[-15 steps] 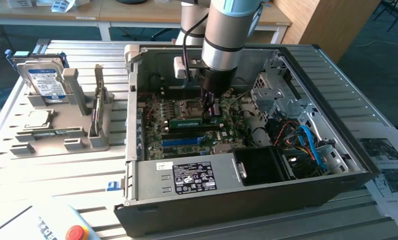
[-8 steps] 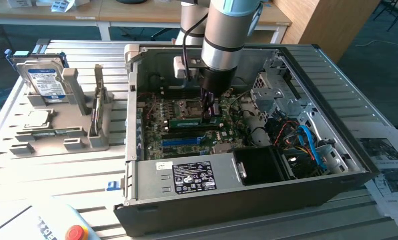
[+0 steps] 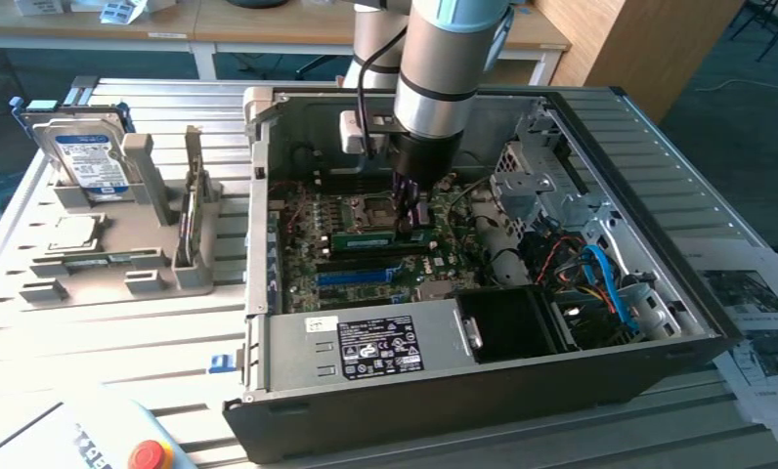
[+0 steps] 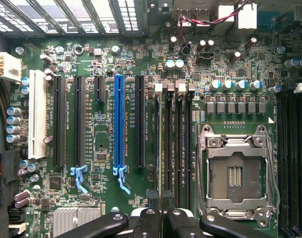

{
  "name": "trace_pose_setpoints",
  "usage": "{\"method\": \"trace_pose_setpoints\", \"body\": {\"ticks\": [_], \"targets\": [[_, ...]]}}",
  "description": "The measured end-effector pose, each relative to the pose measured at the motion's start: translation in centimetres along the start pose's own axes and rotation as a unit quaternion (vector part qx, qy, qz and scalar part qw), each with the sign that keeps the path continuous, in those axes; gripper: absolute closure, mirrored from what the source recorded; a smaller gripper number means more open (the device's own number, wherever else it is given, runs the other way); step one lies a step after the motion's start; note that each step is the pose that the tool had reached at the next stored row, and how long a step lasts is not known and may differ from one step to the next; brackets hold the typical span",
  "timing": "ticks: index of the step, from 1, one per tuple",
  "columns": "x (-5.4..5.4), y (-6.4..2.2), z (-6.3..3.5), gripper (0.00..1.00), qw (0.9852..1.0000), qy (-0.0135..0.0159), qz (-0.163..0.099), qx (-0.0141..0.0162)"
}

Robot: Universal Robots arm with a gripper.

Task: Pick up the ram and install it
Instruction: 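Insert the ram into the slot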

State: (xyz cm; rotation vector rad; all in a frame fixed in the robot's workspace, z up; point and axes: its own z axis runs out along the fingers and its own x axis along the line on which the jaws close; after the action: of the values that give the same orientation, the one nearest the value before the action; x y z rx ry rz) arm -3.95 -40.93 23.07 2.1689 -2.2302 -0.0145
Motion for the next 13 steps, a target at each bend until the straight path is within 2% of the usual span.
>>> {"method": "trace_pose_setpoints", "body": {"ticks": [13], "targets": [[-0.03, 0.03, 0.03, 0.88, 1.0, 0.0, 0.0, 0.0]]}}
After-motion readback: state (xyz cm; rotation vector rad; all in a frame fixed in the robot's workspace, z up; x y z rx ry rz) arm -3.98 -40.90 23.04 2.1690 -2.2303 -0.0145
